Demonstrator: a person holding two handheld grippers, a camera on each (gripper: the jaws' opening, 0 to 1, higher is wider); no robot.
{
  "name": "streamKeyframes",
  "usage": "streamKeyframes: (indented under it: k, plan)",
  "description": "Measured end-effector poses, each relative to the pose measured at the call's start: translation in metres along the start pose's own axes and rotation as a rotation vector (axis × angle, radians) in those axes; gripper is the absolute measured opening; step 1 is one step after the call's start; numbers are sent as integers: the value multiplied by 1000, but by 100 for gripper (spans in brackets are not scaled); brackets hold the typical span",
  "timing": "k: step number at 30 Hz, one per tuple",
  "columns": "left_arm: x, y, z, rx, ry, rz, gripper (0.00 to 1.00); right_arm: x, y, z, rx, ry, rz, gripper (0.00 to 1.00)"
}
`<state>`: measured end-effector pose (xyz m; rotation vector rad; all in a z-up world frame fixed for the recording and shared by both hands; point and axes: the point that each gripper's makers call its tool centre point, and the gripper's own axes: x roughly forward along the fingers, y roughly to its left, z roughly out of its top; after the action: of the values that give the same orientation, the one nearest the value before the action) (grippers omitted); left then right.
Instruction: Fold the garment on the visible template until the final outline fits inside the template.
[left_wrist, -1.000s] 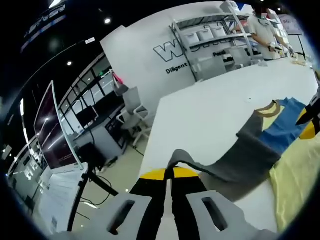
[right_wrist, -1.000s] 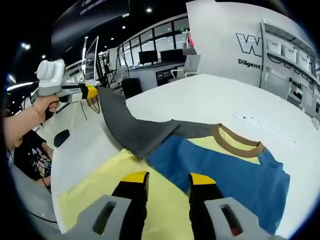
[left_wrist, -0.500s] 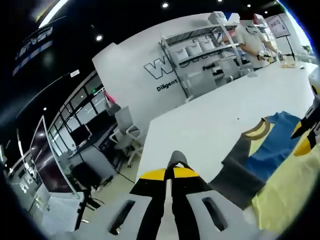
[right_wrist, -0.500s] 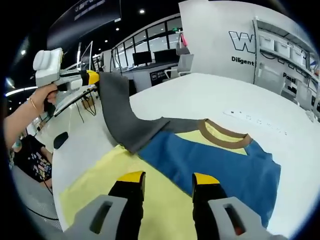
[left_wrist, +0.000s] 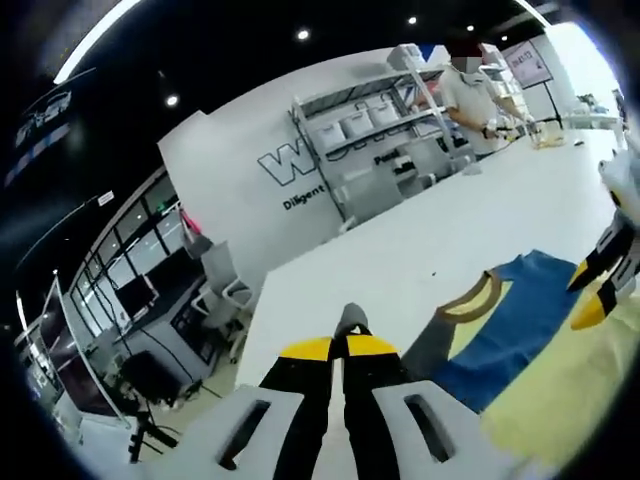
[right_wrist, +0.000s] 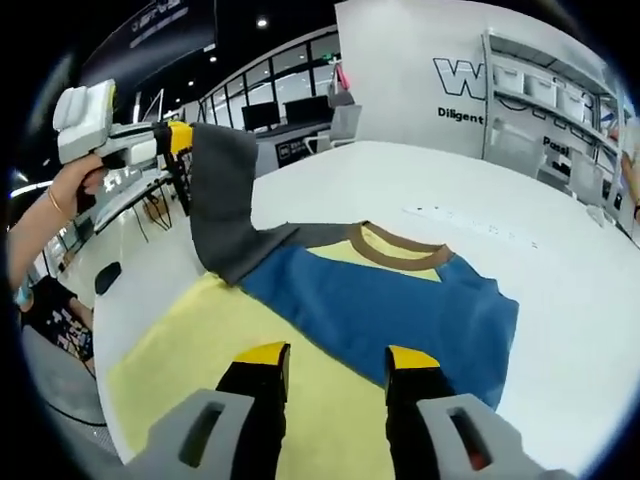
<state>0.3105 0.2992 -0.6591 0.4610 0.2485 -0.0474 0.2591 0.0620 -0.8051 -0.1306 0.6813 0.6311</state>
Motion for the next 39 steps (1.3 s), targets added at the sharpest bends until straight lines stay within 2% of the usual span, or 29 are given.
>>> streamKeyframes:
  k: [6,10,15,21,27,29,30,31,32,37,39]
  plan:
    - [5,-27,16,-6,-29,-48,7,-17,-18,-2,37,-23,-29,36]
    - [7,-44,27,-25,-49,-80,7,-29,-24,1,65,-45,-24,44]
    - [7,-71,39,-4,-66,-119,7,-43,-22,2,62,-58,0,57]
    - [8,-85,38,-19,-55,-145,7,-59,-17,-3,48,-57,24,68]
    - [13,-109,42,-26,-59,-196,7,-68,-11,-7,53,-50,53,76]
    - [15,-122,47,-12,-60,-224,7,-71,-10,-9,51,-45,60,79]
    - [17,-132,51,23,-70,-248,7,-74,-9,-11,44,-39,64,80]
    - [17,-134,52,40,-75,-248,7,-75,-8,-12,38,-35,67,81]
    - [19,-145,54,62,-74,-255,7,-77,-8,-14,34,-28,68,80]
    - [24,-172,53,49,-64,-289,7,-86,-15,-26,22,-8,54,78]
    - [29,-182,45,134,-37,-281,7,-91,-22,-33,36,-2,38,79]
